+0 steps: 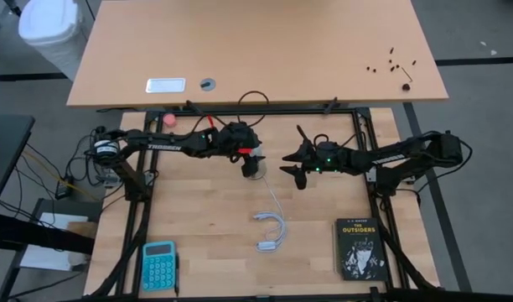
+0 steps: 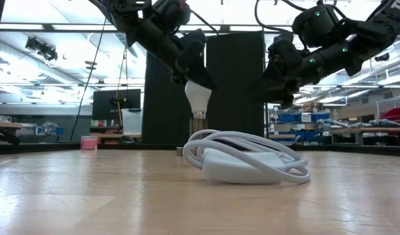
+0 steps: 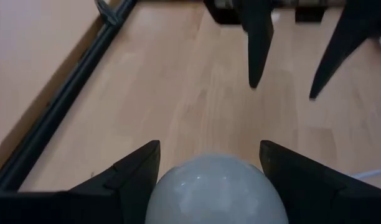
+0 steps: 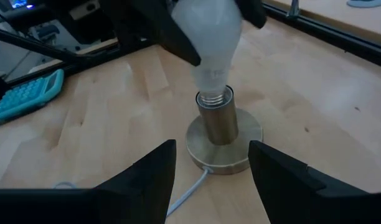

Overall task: Screw lightbulb
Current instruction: Insert the white lightbulb into the silver lamp

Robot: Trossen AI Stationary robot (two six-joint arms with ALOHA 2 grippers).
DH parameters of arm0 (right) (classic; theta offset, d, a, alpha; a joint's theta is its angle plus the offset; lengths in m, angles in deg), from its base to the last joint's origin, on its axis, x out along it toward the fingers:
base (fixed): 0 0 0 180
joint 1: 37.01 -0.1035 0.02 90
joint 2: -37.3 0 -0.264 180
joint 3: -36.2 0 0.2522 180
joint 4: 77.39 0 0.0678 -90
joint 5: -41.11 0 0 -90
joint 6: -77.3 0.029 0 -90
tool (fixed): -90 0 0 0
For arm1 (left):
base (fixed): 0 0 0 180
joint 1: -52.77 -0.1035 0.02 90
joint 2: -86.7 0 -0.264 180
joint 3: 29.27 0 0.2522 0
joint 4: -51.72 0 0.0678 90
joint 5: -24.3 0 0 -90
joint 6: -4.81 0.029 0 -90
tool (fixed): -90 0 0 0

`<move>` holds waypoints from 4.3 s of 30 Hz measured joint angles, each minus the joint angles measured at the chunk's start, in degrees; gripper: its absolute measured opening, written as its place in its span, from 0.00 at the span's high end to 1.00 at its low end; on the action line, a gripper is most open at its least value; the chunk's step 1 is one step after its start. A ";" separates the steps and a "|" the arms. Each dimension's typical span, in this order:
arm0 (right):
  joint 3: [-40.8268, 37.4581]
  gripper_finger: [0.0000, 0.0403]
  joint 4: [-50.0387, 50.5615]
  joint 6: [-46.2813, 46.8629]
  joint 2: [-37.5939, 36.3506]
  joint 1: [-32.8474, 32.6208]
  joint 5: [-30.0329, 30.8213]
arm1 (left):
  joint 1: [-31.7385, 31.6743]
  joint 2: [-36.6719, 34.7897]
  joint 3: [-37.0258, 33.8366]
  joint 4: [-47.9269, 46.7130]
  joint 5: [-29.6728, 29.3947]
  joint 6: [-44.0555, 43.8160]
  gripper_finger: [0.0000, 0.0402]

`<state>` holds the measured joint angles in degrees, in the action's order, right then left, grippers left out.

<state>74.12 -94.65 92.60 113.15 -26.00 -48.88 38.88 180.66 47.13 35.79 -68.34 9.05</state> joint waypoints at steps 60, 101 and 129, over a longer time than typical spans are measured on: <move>20.42 0.39 -33.98 -20.14 46.95 9.38 -38.01 | 3.61 2.45 -0.10 1.68 2.18 5.84 0.31; 18.45 0.43 -34.14 -15.49 46.84 8.24 -26.64 | 9.41 2.16 -7.18 11.31 -10.83 2.58 0.32; 18.40 0.50 -35.41 -11.11 46.82 2.07 -10.15 | 9.51 2.24 -8.55 11.60 -12.64 -0.63 0.32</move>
<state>92.53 -130.06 81.49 159.97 -23.93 -59.03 48.39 182.90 38.58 47.38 -80.98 8.42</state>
